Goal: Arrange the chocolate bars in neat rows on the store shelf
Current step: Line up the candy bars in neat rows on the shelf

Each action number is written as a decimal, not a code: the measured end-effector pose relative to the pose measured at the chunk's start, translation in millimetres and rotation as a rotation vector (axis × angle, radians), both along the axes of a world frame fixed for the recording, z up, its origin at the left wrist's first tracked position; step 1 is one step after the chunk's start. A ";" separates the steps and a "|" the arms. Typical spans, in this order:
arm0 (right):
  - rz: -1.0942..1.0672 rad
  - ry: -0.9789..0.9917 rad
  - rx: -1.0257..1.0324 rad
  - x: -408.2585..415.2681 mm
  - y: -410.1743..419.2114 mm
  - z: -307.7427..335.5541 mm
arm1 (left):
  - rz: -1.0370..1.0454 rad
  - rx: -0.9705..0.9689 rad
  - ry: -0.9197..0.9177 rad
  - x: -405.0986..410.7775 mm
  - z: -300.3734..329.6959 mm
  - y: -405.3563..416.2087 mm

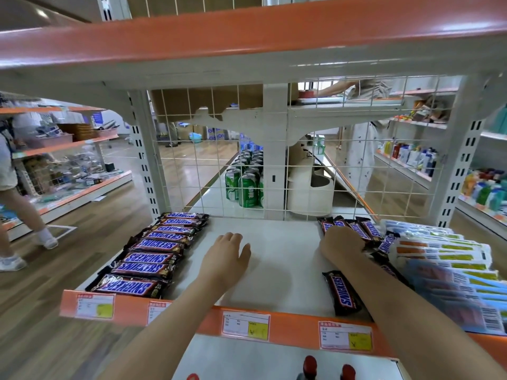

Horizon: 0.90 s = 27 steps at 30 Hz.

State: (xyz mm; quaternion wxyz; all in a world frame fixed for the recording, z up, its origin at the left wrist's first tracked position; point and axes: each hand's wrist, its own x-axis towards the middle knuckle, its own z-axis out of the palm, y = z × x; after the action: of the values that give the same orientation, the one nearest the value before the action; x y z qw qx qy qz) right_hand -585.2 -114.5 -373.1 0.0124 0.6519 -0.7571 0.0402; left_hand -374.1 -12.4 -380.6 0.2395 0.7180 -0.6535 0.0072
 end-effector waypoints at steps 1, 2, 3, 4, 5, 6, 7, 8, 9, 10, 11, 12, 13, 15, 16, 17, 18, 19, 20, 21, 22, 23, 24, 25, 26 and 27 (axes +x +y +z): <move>0.005 0.004 -0.012 1.0 0.3 -0.6 | 0.004 0.001 -0.002 0.8 0.0 0.7; 0.015 0.013 -0.025 1.6 0.1 -1.3 | 0.007 0.003 -0.006 1.5 0.0 1.5; 0.024 0.019 -0.034 2.4 1.0 -1.3 | 0.009 0.006 -0.010 2.0 0.0 2.4; 0.034 0.027 -0.039 2.8 2.0 -0.6 | 0.010 0.007 -0.011 2.6 0.1 3.2; 0.049 0.044 -0.046 3.1 3.1 0.0 | 0.010 0.006 -0.012 3.3 0.1 4.2; 0.072 0.068 -0.059 3.3 3.4 0.5 | 0.011 0.005 -0.013 3.9 0.2 4.8; 0.096 0.087 -0.078 3.3 4.8 1.2 | 0.013 0.003 -0.015 4.1 0.4 5.5; 0.115 0.100 -0.103 3.5 6.2 2.2 | 0.014 0.002 -0.015 4.1 0.9 6.3; 0.135 0.113 -0.133 3.4 7.7 3.5 | 0.014 0.003 -0.017 3.7 1.4 7.1; 0.161 0.135 -0.164 3.2 9.0 4.7 | 0.012 0.007 -0.022 2.8 2.1 8.0; 0.198 0.170 -0.192 3.3 10.3 6.2 | 0.009 0.012 -0.028 1.7 3.0 9.0; 0.238 0.204 -0.215 4.0 12.5 8.8 | 0.005 0.017 -0.035 0.9 4.0 10.4; 0.279 0.232 -0.236 5.1 15.4 12.3 | 0.002 0.021 -0.046 0.1 4.9 11.8; 0.363 0.273 -0.299 7.5 19.1 17.9 | -0.007 0.019 -0.074 0.1 6.3 15.4; 0.406 0.291 -0.340 9.0 20.6 20.6 | -0.009 0.016 -0.089 0.8 7.3 17.4; 0.456 0.326 -0.390 10.7 24.2 23.7 | -0.010 0.014 -0.105 1.7 8.5 20.1; 0.517 0.377 -0.463 12.2 27.7 26.5 | -0.008 0.012 -0.120 2.8 10.4 23.2; 0.585 0.415 -0.547 12.8 30.0 28.7 | -0.005 0.007 -0.134 4.1 12.6 26.5; 0.653 0.455 -0.625 12.5 31.0 30.0 | -0.002 0.002 -0.148 5.6 15.2 29.9; 0.717 0.492 -0.701 12.0 32.2 31.4 | 0.001 -0.007 -0.161 7.2 17.7 33.2; 0.765 0.520 -0.765 12.1 35.0 33.3 | 0.004 -0.021 -0.172 9.1 20.2 36.6; 0.810 0.541 -0.814 12.0 37.8 34.3 | 0.007 -0.038 -0.182 11.0 22.7 39.6; 0.861 0.560 -0.870 12.0 40.7 35.5 | 0.008 -0.057 -0.193 13.2 24.8 42.8; 0.910 0.571 -0.920 12.5 46.3 38.9 | 0.007 -0.077 -0.210 15.2 26.7 45.6; 0.954 0.571 -0.978 13.1 50.7 40.6 | 0.003 -0.096 -0.234 17.0 28.3 48.6; 0.991 0.552 -1.032 14.3 55.6 42.9 | -0.002 -0.113 -0.257 18.6 29.5 51.7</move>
State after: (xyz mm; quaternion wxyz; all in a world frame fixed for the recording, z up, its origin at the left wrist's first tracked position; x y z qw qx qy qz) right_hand -570.9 -58.9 -330.2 0.4841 0.8133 -0.2312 0.2252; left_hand -355.5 39.3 -351.1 0.1940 0.6957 -0.6782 0.1357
